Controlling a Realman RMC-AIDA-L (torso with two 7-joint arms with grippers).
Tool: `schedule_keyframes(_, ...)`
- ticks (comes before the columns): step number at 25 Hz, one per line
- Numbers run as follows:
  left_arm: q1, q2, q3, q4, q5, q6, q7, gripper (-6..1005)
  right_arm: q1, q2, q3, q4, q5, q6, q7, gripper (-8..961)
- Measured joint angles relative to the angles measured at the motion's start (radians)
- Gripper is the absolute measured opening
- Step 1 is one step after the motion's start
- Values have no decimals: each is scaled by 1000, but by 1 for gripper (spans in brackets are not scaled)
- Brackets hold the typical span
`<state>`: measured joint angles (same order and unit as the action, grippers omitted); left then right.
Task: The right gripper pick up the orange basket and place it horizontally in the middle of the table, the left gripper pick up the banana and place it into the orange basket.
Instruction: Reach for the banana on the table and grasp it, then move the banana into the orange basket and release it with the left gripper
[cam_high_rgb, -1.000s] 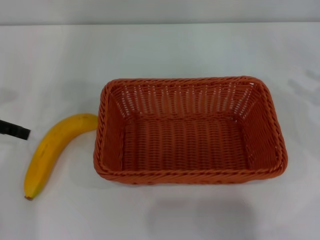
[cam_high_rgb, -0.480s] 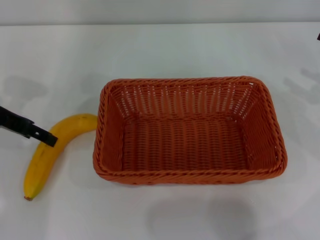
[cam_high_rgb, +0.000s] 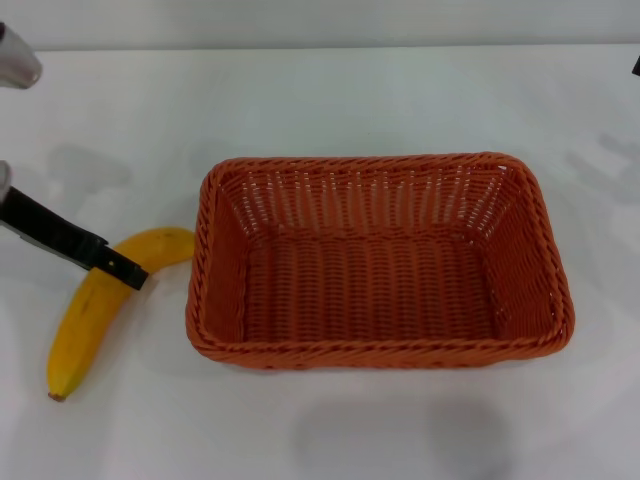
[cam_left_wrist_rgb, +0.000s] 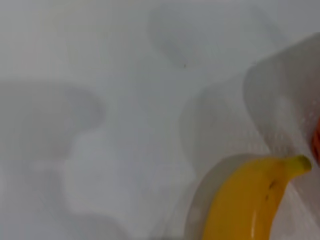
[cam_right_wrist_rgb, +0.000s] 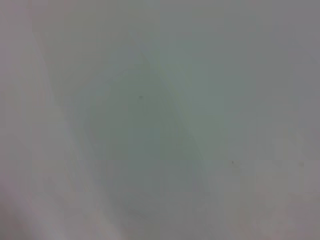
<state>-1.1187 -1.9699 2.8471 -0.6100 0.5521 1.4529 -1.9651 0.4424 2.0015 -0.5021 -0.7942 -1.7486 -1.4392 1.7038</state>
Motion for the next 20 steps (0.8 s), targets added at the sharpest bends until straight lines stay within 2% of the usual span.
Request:
schedule_keyframes(8, -9, -1, 0, 44, 54, -32, -41, 818, 3, -2, 2, 6, 0, 4, -1, 741)
schedule_keyframes(13, -9, 3, 0, 34, 47, -33, -29, 686, 4, -2, 2, 6, 0, 4, -1, 741)
schedule_keyframes(15, -7, 21, -1, 23, 31, -25, -22, 629, 3, -2, 4, 6, 0, 3, -1, 741)
schedule_keyframes(17, -1, 47, -1, -7, 13, -9, -17, 570, 0, -2, 6, 6, 0, 2, -1, 741)
schedule_keyframes(20, 9, 98, -2, -92, -31, 52, 4, 511, -3, -3, 6, 6, 0, -1, 0, 741)
